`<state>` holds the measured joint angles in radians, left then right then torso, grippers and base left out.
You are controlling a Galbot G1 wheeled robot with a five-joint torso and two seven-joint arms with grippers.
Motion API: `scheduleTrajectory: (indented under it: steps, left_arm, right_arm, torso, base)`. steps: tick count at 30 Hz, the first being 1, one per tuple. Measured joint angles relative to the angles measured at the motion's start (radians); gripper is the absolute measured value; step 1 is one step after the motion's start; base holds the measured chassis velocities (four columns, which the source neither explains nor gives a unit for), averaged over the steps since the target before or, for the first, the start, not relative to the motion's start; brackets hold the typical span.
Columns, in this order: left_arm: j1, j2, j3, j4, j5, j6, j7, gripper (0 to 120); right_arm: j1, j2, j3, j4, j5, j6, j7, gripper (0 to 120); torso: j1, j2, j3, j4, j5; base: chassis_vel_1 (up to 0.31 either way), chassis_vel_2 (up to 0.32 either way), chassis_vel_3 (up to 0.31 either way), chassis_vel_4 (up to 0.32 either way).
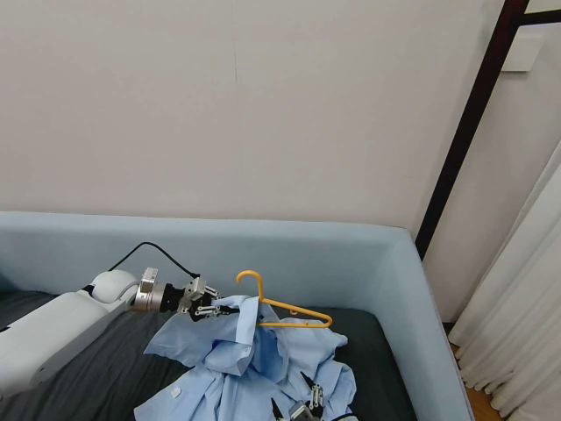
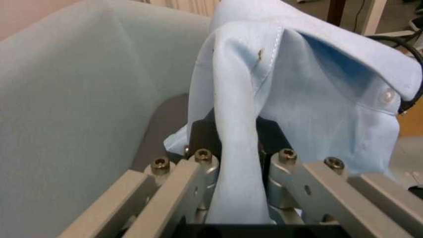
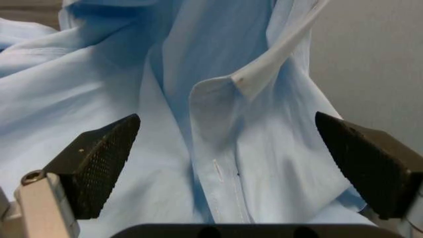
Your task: Pick up the clothes from the sofa and hang them on the clothes hanger.
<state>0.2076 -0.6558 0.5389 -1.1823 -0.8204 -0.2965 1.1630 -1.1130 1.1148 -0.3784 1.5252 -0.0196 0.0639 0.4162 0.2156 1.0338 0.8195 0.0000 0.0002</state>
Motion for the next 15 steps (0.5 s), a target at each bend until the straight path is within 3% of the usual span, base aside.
scheduleTrajectory:
  steps: [15]
  left_arm:
    - [-0.009, 0.015, 0.004, -0.025, -0.016, 0.018, 0.002, 8]
  right_arm:
    - [0.056, 0.068, -0.061, -0.058, 0.021, -0.125, 0.112, 100]
  torso:
    - [0.000, 0.000, 0.000, 0.0000, 0.0000]
  base:
    - [0.000, 0.000, 0.000, 0.000]
